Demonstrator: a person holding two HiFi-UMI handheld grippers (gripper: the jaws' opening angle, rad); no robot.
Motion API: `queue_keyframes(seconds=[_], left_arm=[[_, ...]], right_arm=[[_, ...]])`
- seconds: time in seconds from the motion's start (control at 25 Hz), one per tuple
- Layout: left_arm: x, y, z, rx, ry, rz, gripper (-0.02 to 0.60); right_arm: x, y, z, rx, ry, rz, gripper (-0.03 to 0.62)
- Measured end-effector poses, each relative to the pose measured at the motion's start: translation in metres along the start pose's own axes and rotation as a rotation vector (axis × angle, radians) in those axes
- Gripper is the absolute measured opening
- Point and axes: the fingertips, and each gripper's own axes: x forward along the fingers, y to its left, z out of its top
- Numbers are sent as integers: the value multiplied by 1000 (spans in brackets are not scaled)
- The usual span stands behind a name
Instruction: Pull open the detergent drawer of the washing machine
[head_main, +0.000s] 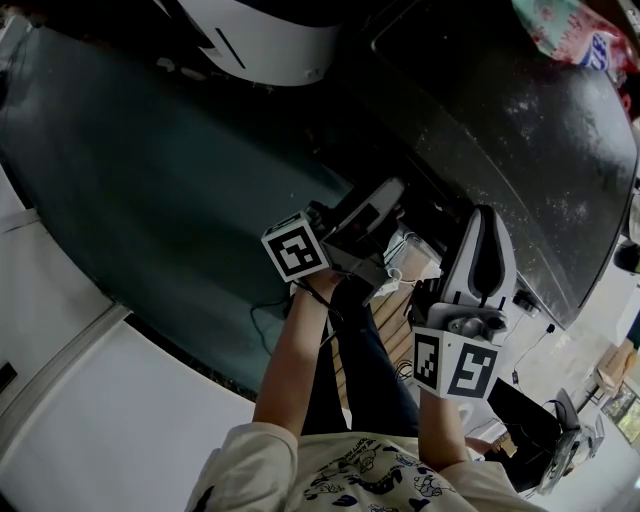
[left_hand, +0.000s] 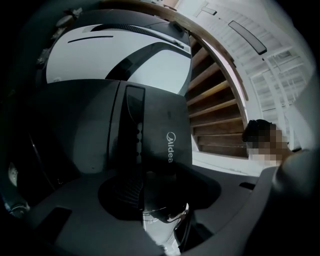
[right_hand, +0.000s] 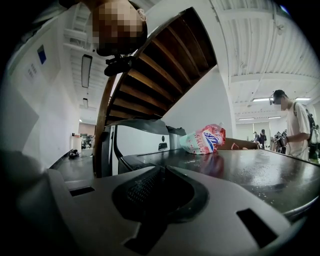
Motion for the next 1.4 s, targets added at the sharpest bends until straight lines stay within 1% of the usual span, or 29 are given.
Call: queue_keyframes(seconds=[0.24,0.64,1.4], left_arm=[[-3,-1,-1,9,17,-4,213],[-22,-9,-3,11,31,6,210],[-82,-31,-9,17,41,10,210]], right_arm=[[1,-4,2,14,-7,-9,31],[-8,2,6,6,-13,-27,32],[-44,36,4,1,-17,-25,32]])
